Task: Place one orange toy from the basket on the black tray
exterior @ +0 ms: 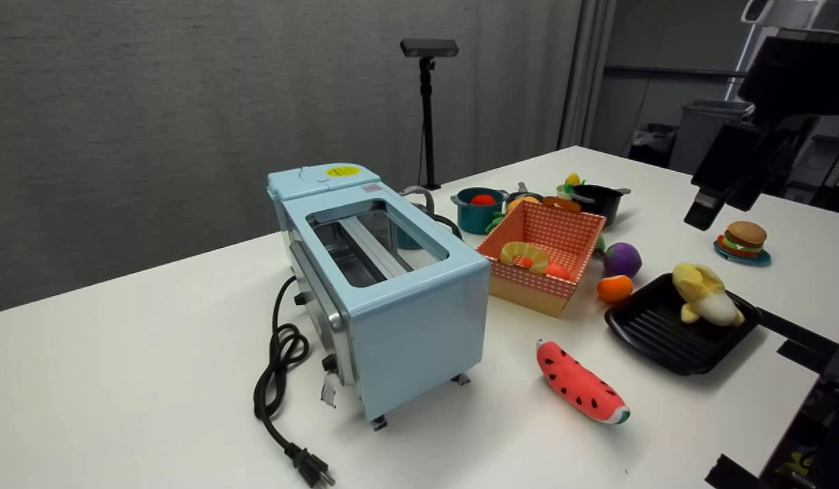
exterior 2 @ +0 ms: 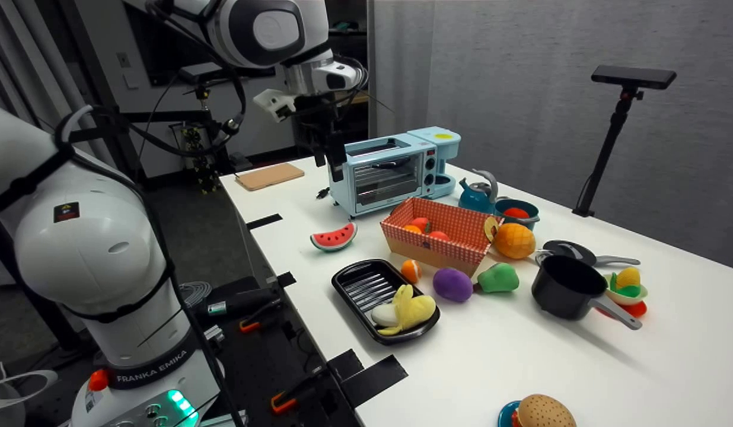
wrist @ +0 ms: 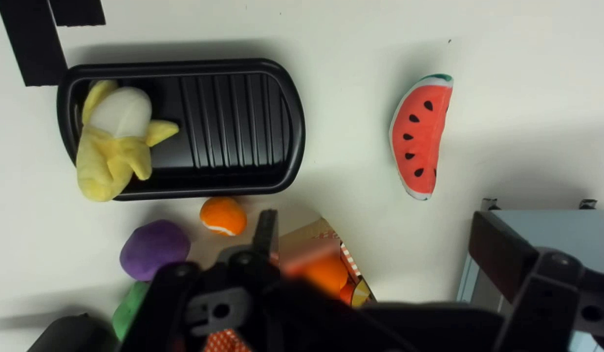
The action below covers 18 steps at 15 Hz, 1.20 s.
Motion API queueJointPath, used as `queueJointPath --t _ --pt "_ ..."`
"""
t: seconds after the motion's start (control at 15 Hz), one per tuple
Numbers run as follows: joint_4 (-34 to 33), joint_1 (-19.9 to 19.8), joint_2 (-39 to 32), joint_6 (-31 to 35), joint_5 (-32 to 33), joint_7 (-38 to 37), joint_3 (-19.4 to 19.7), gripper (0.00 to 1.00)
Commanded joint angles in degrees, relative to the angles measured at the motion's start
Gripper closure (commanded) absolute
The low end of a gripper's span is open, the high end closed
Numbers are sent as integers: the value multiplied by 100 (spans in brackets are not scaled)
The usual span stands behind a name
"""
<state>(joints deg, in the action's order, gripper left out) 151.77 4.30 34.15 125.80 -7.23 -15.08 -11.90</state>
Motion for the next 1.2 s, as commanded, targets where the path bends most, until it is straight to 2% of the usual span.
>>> queueJointPath --t 0.0,0.73,1.13 --pt "-313 -231 -297 150 263 -313 19 0" --pt "-913 -416 -649 -410 198 -786 186 0" --pt "-855 -337 -647 -234 126 -728 214 0"
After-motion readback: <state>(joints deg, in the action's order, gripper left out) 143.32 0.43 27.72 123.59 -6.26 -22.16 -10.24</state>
